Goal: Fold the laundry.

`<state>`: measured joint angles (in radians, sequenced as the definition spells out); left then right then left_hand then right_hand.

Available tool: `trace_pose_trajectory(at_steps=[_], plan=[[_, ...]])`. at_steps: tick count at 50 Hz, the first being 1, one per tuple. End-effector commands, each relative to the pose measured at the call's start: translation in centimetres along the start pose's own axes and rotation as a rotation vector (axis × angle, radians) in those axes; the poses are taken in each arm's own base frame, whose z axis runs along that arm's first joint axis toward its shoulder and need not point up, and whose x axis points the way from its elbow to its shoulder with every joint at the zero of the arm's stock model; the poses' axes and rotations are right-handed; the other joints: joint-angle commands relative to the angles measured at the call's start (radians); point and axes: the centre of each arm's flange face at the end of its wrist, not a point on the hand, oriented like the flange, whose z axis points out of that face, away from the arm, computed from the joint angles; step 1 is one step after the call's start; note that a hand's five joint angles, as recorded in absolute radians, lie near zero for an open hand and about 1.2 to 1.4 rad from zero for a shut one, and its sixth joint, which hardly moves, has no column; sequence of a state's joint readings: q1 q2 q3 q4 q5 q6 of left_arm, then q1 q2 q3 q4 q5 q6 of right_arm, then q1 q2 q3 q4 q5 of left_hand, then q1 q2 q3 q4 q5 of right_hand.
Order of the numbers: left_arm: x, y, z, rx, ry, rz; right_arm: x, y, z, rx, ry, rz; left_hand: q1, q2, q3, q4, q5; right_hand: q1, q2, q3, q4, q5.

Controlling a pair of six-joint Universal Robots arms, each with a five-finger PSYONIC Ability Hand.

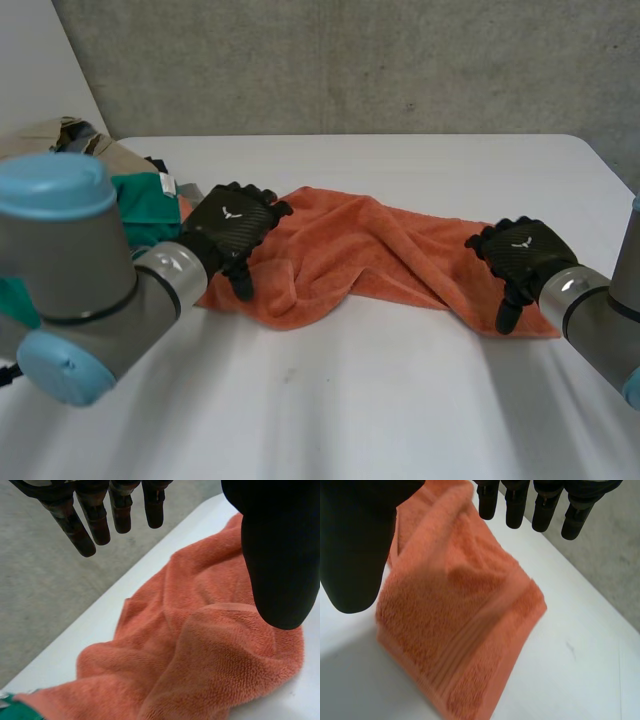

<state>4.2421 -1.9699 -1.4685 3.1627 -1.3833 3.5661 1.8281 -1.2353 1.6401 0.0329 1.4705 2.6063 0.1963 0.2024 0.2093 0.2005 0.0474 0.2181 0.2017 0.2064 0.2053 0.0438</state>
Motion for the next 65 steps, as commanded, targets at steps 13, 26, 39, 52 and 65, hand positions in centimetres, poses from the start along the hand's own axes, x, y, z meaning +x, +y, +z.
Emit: trace_pose_trajectory(at_steps=[13,26,39,52,65], plan=[[0.6,2.5,7.2,-0.214,0.318,0.052,-0.9,4.4,2.3,-0.014,-0.015,0.107,0.181,0.175,0.168,0.177,0.156,0.033,0.049,0.044,0.046,0.033],[0.2,4.6,8.3,-0.278,0.265,0.130,-1.0,5.2,3.6,-0.014,-0.018,0.099,0.953,0.947,0.940,0.948,0.927,0.191,0.208,0.203,0.204,0.191],[-0.3,2.7,7.2,-0.179,0.160,0.147,-1.3,5.0,4.5,0.026,-0.004,0.073,0.684,0.678,0.671,0.680,0.659,0.458,0.475,0.470,0.471,0.458],[-0.8,3.8,7.3,-0.210,0.111,0.222,-1.3,4.9,4.7,0.036,0.006,0.066,0.735,0.729,0.723,0.731,0.710,0.417,0.433,0.429,0.430,0.417],[-4.4,-1.4,4.0,-0.118,-0.155,0.209,6.0,0.2,3.9,0.203,0.240,0.068,1.200,1.194,1.187,1.196,1.174,1.178,1.195,1.190,1.191,1.178]])
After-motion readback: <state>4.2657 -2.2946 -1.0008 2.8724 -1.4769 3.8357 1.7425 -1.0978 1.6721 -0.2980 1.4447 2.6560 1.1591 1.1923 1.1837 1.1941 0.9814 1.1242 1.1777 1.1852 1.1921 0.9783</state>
